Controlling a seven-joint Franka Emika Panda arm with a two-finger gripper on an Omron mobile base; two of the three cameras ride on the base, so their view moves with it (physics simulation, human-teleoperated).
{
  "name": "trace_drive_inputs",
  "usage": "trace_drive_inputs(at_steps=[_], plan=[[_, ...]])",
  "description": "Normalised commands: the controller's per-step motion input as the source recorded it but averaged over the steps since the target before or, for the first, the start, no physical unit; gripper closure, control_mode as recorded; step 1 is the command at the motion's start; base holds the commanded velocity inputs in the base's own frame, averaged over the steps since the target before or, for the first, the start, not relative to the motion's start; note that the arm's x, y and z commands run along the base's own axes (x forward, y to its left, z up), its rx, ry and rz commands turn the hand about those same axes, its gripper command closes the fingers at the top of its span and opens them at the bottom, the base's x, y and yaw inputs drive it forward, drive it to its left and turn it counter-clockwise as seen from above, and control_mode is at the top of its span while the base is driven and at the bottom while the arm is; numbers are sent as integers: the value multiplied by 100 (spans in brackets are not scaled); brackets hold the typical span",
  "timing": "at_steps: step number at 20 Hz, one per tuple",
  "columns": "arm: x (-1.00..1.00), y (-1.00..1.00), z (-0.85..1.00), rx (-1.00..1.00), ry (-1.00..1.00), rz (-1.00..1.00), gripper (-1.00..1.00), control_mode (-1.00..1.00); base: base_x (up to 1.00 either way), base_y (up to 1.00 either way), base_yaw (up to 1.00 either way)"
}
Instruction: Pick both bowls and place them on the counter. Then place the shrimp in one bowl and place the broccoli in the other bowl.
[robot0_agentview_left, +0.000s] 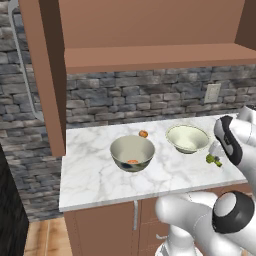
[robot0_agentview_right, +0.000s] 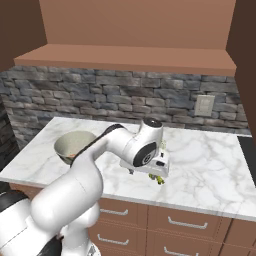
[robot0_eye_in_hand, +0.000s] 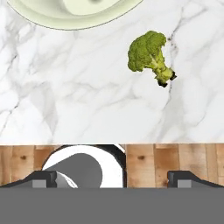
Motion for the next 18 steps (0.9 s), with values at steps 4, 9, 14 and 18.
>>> trace_drive_inputs(at_steps=[4,9,14,18], plan=[[37,-23,-9,0,0,0,-100,-100,0,0,0],[24,-15,-4,-4,-4,0,-100,-100,0,0,0],[15,-5,-4,-4,0,0,-100,-100,0,0,0],[5,-1,-24,0,0,0,-100,-100,0,0,0]])
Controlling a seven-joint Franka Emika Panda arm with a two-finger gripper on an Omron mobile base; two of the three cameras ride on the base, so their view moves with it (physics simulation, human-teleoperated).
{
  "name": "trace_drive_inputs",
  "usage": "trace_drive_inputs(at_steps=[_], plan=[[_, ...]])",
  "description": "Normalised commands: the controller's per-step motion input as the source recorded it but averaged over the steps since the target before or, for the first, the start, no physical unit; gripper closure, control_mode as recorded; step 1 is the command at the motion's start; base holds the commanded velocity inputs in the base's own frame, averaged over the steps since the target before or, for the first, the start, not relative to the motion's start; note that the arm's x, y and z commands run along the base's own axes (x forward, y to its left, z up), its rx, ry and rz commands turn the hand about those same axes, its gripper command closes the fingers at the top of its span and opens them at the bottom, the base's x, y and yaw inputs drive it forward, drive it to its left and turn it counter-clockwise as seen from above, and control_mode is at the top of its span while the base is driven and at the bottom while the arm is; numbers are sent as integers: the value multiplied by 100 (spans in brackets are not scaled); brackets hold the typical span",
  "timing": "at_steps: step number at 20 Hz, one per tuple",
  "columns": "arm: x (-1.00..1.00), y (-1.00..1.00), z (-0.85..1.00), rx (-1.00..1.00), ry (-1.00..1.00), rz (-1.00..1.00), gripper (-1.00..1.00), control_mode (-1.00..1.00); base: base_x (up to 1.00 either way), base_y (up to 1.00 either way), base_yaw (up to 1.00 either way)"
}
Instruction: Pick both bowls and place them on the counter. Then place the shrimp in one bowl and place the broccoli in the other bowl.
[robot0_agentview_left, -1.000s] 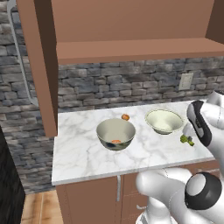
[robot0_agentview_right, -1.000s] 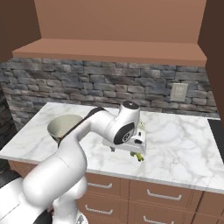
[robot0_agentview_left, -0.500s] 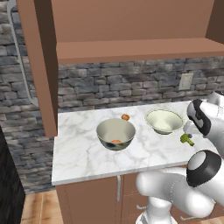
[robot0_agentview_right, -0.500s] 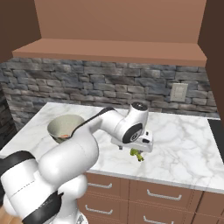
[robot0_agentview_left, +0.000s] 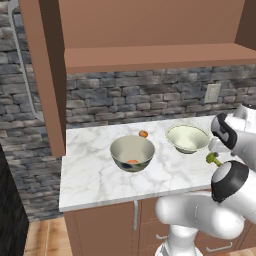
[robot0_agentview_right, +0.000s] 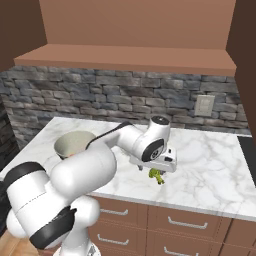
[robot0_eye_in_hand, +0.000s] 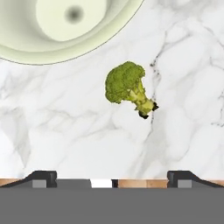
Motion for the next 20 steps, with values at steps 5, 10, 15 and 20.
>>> trace_drive_inputs(at_steps=[5,10,15,20], plan=[[0,0,-24,0,-4,1,-100,-100,0,0,0],[5,0,-17,0,-5,5,-100,-100,0,0,0],[8,-3,-14,0,-3,8,-100,-100,0,0,0],[12,-18,-2,0,-1,6,-100,-100,0,0,0]])
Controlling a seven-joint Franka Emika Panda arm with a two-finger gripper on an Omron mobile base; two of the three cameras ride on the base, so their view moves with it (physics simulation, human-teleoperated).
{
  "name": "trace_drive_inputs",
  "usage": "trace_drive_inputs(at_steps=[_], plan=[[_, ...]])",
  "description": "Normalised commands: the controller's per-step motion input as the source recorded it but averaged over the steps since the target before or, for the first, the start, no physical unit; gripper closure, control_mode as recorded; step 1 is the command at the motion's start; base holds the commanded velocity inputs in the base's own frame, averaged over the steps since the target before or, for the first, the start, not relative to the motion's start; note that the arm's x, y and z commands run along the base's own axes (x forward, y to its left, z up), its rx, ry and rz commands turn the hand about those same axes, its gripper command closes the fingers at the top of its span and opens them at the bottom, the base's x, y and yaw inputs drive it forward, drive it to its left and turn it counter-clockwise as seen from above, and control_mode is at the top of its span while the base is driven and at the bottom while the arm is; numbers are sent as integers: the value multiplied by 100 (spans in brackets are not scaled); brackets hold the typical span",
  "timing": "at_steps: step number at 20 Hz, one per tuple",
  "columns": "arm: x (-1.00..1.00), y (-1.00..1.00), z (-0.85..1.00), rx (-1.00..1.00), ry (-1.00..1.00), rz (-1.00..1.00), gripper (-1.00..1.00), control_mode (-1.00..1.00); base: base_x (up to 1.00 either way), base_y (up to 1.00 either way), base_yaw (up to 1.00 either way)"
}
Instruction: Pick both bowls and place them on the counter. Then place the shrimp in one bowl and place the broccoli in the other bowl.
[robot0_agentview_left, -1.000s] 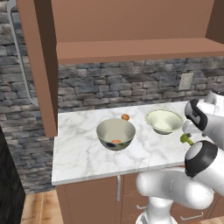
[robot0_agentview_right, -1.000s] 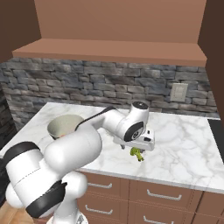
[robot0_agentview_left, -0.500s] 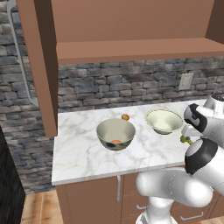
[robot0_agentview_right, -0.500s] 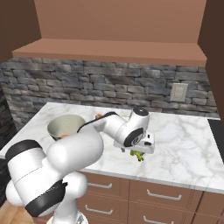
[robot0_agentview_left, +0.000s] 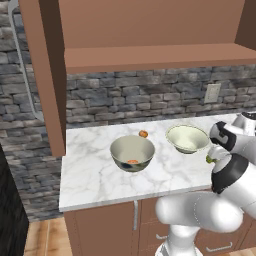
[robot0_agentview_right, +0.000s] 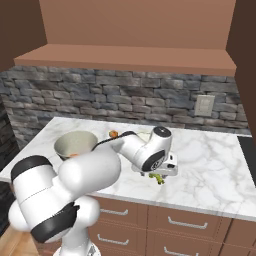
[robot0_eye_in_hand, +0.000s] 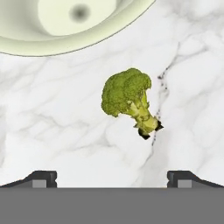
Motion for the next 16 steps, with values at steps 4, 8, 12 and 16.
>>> trace_drive_inputs(at_steps=[4,8,12,16], plan=[[9,-16,-3,0,0,3,-100,-100,0,0,0],[11,0,-17,0,0,3,-100,-100,0,0,0],[17,0,-25,0,0,3,-100,-100,0,0,0],[27,0,-30,0,0,3,-100,-100,0,0,0]])
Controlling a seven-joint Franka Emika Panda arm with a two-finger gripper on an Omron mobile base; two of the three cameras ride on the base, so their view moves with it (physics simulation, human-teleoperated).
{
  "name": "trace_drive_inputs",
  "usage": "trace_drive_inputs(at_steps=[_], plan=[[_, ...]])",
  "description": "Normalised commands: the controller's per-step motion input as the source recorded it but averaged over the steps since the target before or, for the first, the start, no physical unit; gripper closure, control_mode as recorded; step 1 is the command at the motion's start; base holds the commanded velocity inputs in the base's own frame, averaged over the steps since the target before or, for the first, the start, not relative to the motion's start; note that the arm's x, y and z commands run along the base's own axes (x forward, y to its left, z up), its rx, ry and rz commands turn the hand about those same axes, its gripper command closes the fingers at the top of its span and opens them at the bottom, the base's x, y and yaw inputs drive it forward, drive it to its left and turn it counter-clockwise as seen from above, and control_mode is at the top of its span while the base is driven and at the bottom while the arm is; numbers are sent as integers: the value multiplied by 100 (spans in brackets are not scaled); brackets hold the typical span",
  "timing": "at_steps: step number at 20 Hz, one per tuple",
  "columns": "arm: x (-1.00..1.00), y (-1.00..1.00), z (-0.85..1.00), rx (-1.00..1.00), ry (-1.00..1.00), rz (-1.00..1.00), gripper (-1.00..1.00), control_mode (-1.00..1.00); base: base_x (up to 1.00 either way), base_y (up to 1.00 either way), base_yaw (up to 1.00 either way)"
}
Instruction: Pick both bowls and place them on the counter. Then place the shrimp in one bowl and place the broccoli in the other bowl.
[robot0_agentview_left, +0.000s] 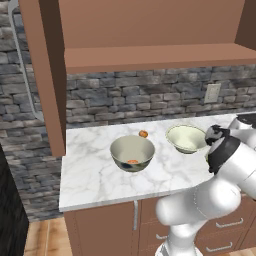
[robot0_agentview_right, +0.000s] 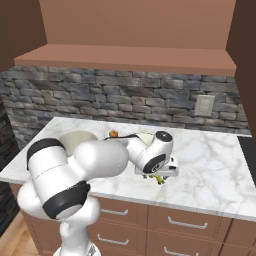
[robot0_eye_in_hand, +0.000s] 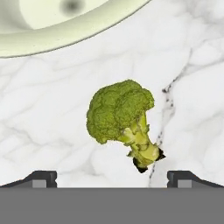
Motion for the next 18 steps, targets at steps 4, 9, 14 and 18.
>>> trace_drive_inputs(at_steps=[4,9,14,18], plan=[[31,0,-18,0,0,3,-100,-100,0,0,0],[34,-2,-12,0,0,5,-100,-100,0,0,0],[14,-2,-11,0,-1,8,-100,-100,0,0,0],[3,-4,-16,0,0,8,-100,-100,0,0,0]])
